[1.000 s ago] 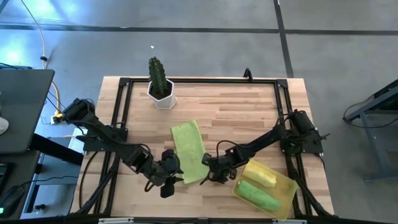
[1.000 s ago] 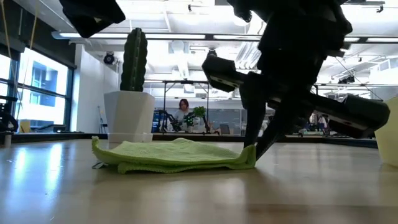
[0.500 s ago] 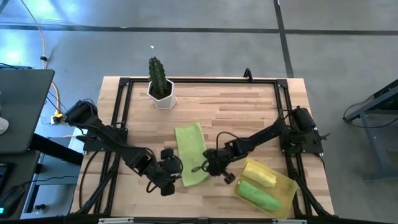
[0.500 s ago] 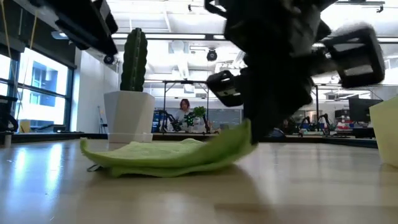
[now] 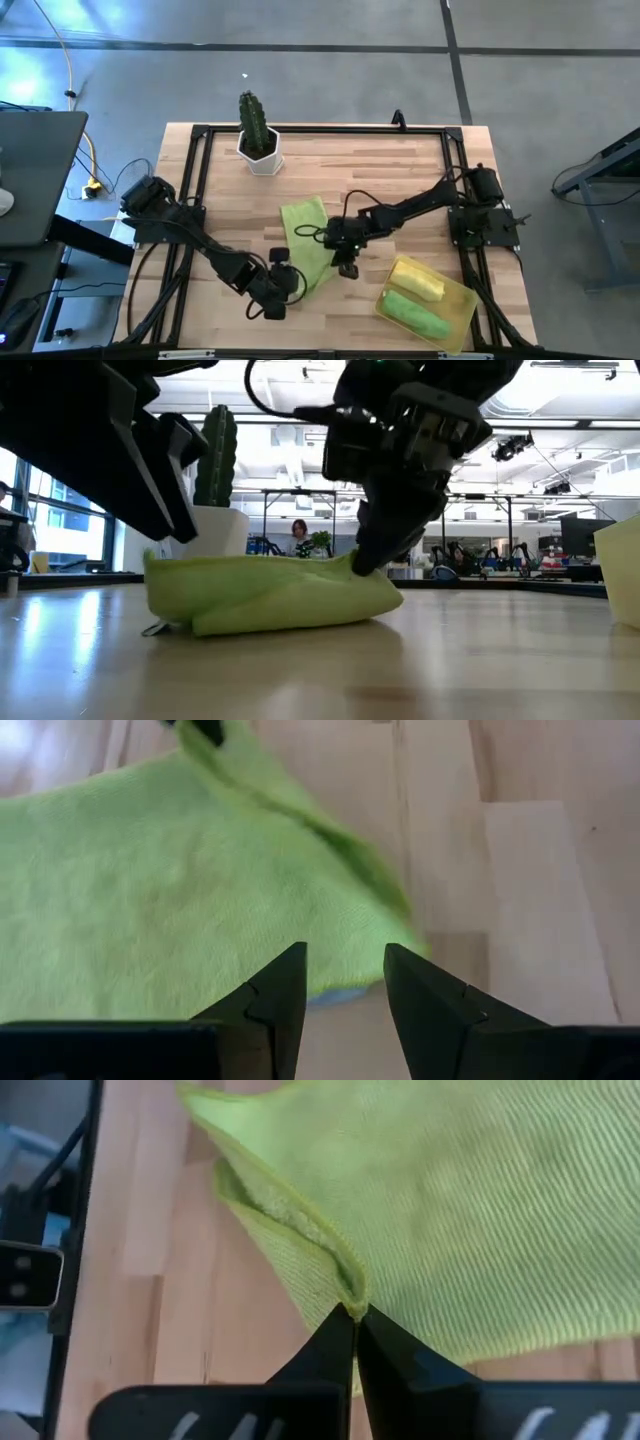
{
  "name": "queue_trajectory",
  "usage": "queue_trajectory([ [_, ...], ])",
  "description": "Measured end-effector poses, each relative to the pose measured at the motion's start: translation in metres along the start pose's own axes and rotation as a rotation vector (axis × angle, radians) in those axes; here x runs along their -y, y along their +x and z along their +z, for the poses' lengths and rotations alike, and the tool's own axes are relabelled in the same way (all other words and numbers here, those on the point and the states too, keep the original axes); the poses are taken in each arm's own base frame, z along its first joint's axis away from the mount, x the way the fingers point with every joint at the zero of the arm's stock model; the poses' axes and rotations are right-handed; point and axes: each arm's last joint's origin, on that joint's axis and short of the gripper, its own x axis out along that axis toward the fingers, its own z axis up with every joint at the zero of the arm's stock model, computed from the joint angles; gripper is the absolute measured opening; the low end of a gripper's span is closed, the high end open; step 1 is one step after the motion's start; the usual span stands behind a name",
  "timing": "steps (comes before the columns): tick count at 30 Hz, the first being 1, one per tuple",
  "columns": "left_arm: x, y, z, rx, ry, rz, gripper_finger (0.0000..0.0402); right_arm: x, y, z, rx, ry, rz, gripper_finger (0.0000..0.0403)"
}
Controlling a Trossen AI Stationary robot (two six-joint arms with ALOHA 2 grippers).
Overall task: Roll microfiber towels into tight, uniform cylinder then place into a basket
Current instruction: Roll the light green towel
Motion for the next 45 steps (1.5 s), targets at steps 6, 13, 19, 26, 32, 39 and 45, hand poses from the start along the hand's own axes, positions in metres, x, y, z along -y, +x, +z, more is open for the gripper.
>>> queue_trajectory([
  [6,0.004,0.008,0.001,0.027,0.043,-0.009,0.0126,0.014,-0.005,-0.004,-0.057,0.165,-0.043,0.0],
  [13,0.007,0.007,0.01,0.12,0.135,-0.027,0.0126,0.02,-0.007,-0.006,-0.071,0.254,-0.1,0.0],
  [19,0.004,0.025,0.019,0.189,0.175,-0.066,0.0126,0.021,-0.007,-0.006,-0.061,0.254,-0.136,0.0],
  [26,-0.006,0.047,0.021,0.189,0.17,-0.092,0.0126,0.022,-0.007,-0.007,-0.058,0.255,-0.18,0.0],
  [32,-0.024,0.057,0.016,0.104,0.12,0.029,0.0126,0.022,-0.007,-0.008,-0.071,0.253,-0.184,0.0],
  [39,-0.033,0.059,0.012,0.042,0.092,0.08,0.0126,0.022,-0.007,-0.008,-0.072,0.24,-0.183,0.0],
  [45,-0.039,0.06,0.005,-0.035,0.014,0.104,0.0126,0.022,-0.007,-0.008,-0.078,0.157,-0.18,0.0004],
])
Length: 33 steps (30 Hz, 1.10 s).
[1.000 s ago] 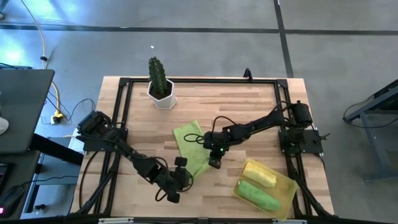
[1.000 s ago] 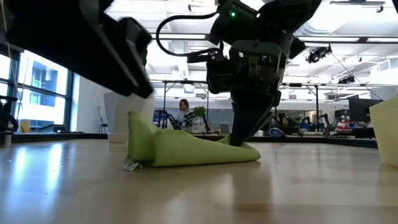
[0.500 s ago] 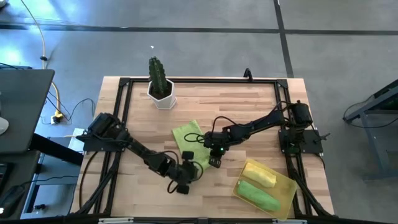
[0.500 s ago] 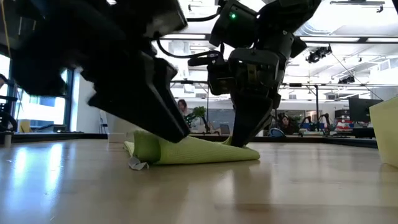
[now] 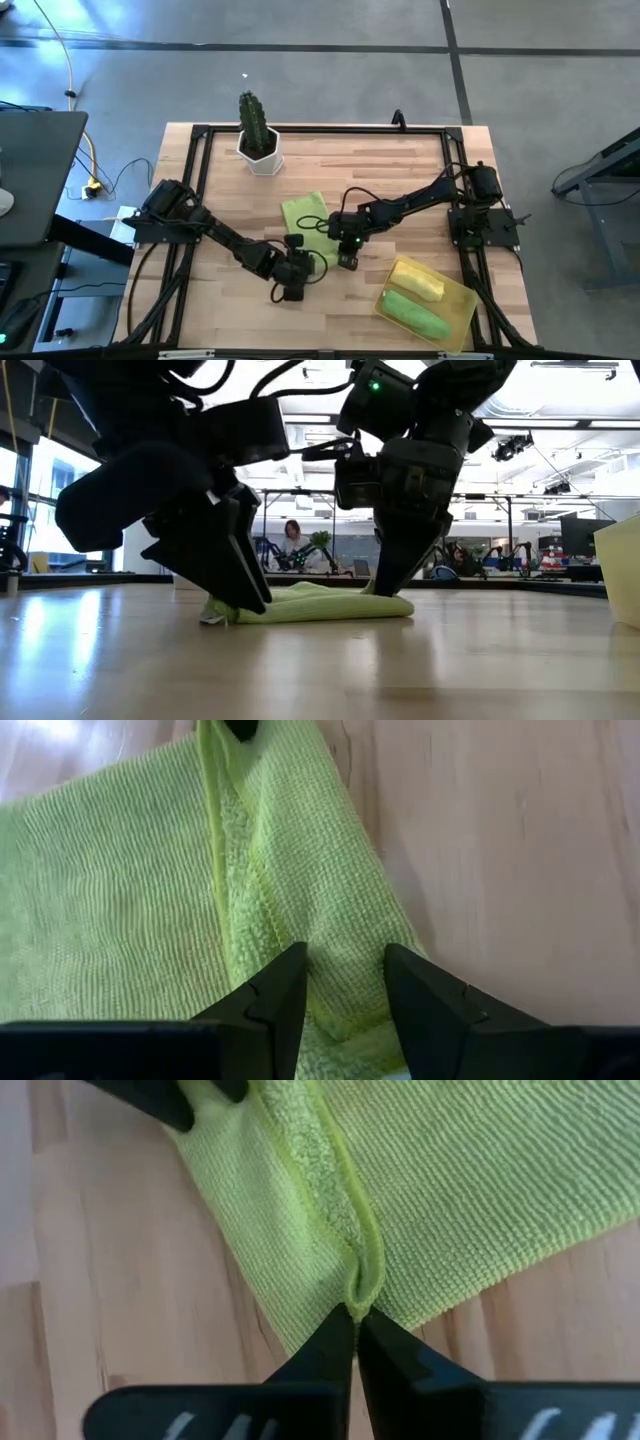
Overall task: Roll microfiber towels into tight, uniform cylinder then place into a basket
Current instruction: Roll the light green towel
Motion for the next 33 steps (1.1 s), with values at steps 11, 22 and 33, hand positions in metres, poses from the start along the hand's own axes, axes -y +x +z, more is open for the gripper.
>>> queue_trajectory([
  [11,0.002,0.004,-0.002,-0.023,-0.052,-0.031,0.0126,-0.009,-0.034,0.0,0.008,-0.274,0.024,0.0129],
  [22,0.001,0.006,-0.002,-0.026,-0.108,-0.045,0.0126,-0.056,-0.038,-0.019,0.048,-1.027,-0.002,0.014],
  [33,0.001,0.006,-0.003,-0.034,-0.123,-0.047,0.0126,-0.052,-0.009,-0.022,0.01,-1.044,-0.159,0.0138],
])
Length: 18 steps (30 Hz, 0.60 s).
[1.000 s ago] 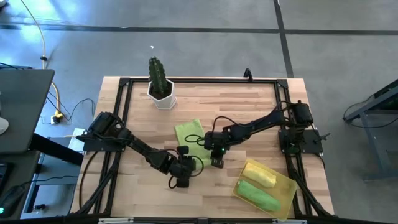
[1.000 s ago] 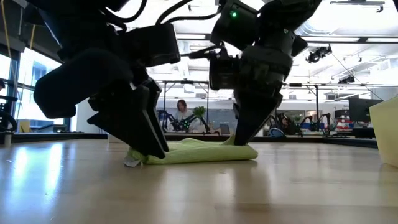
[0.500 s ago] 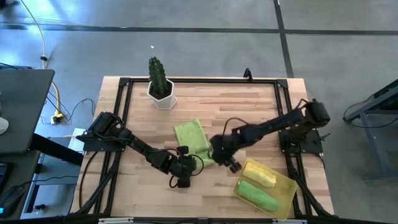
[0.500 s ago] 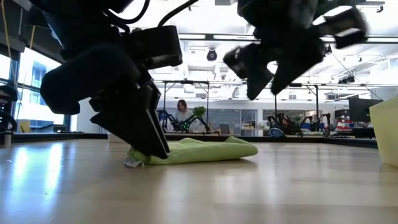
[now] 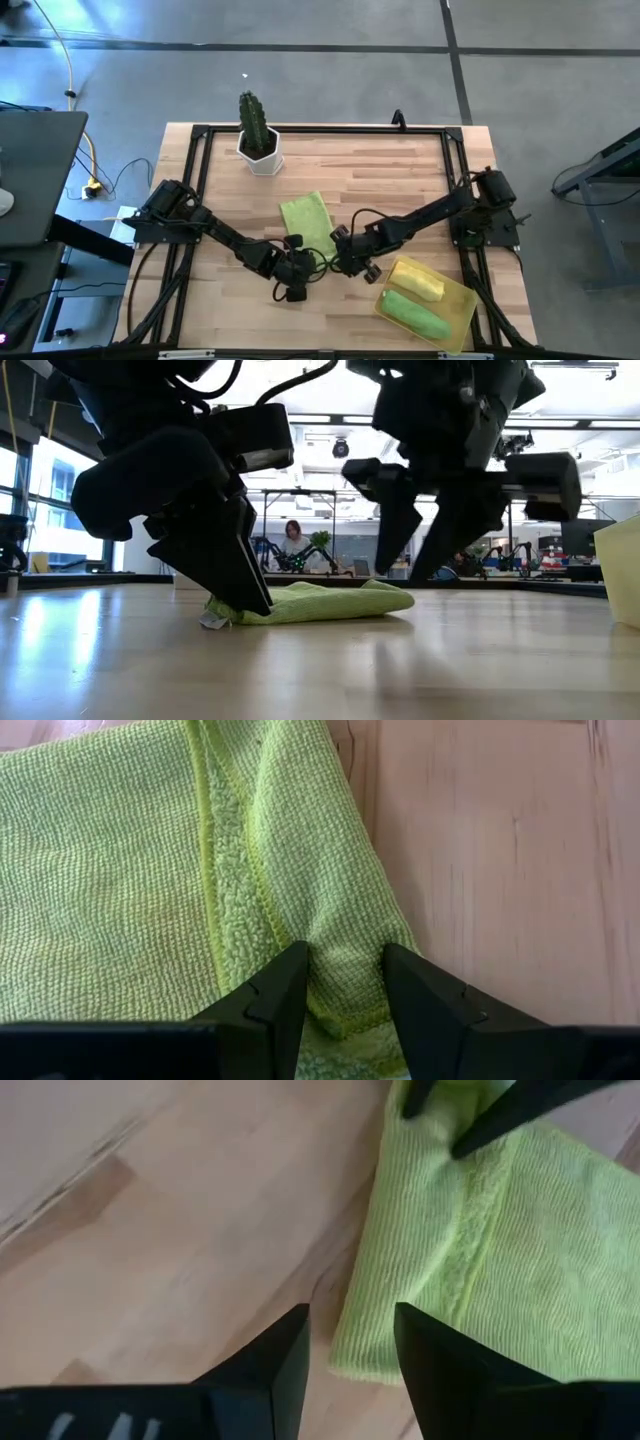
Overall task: Roll microfiber towels into tight, uniform cylinder then place into a basket
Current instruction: Roll the light green towel
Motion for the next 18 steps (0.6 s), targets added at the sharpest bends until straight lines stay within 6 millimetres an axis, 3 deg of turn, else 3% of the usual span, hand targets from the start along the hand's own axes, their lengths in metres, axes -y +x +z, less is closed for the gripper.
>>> queue_trajectory([
  [10,0.0,0.0,-0.001,-0.005,-0.015,0.0,0.0126,0.005,0.021,-0.009,-0.051,0.016,-0.034,0.0138],
  [18,0.0,0.0,-0.001,-0.004,-0.031,-0.001,0.0126,0.015,0.022,-0.014,-0.067,0.071,-0.07,0.0137],
])
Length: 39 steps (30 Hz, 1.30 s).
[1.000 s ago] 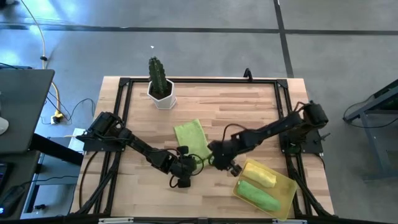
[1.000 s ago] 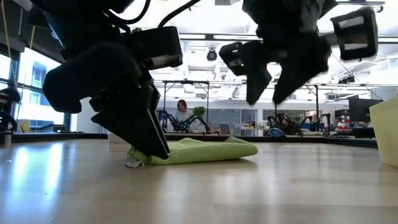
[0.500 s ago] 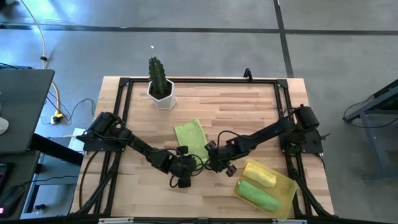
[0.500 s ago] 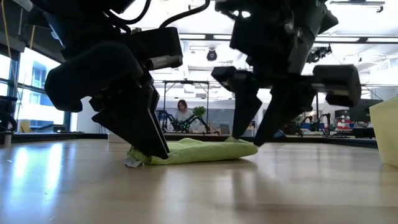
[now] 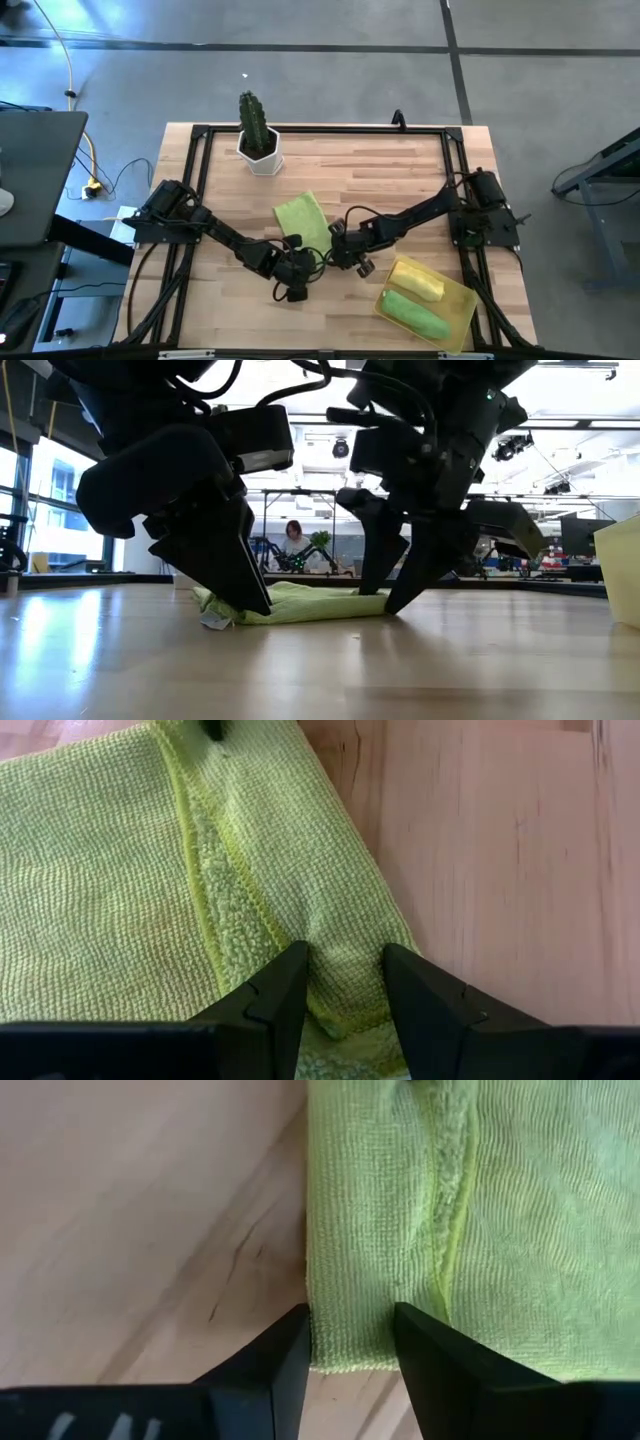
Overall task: Roll microfiber towels into tight, uniform cylinder then place into a basket
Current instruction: Roll the light green towel
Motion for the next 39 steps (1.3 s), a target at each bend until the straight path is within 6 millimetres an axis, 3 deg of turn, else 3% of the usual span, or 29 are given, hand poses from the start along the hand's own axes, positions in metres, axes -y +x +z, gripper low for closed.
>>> queue_trajectory([
  [5,0.002,-0.004,0.002,0.016,-0.02,-0.019,0.0126,0.002,0.007,-0.003,-0.014,0.058,0.022,0.0116],
  [12,0.009,-0.021,0.004,0.042,-0.026,-0.067,0.0126,-0.001,0.011,-0.005,-0.025,0.057,0.055,0.001],
  [18,0.018,-0.039,0.007,0.094,-0.038,-0.1,0.0126,0.003,0.01,-0.008,0.004,0.169,0.135,0.0006],
  [24,0.027,-0.057,0.009,0.163,-0.027,-0.11,0.0126,0.02,0.01,-0.015,0.094,0.435,0.399,0.0002],
  [29,0.03,-0.059,0.007,0.188,-0.016,-0.081,0.0126,0.036,0.009,-0.024,0.123,0.69,0.57,0.0001],
  [34,0.031,-0.059,0.007,0.209,0.032,-0.051,0.0126,0.047,0.008,-0.031,0.077,0.936,0.594,0.0001],
  [39,0.031,-0.056,0.007,0.225,0.097,-0.013,0.0126,0.054,0.008,-0.035,0.054,1.073,0.605,0.0001],
])
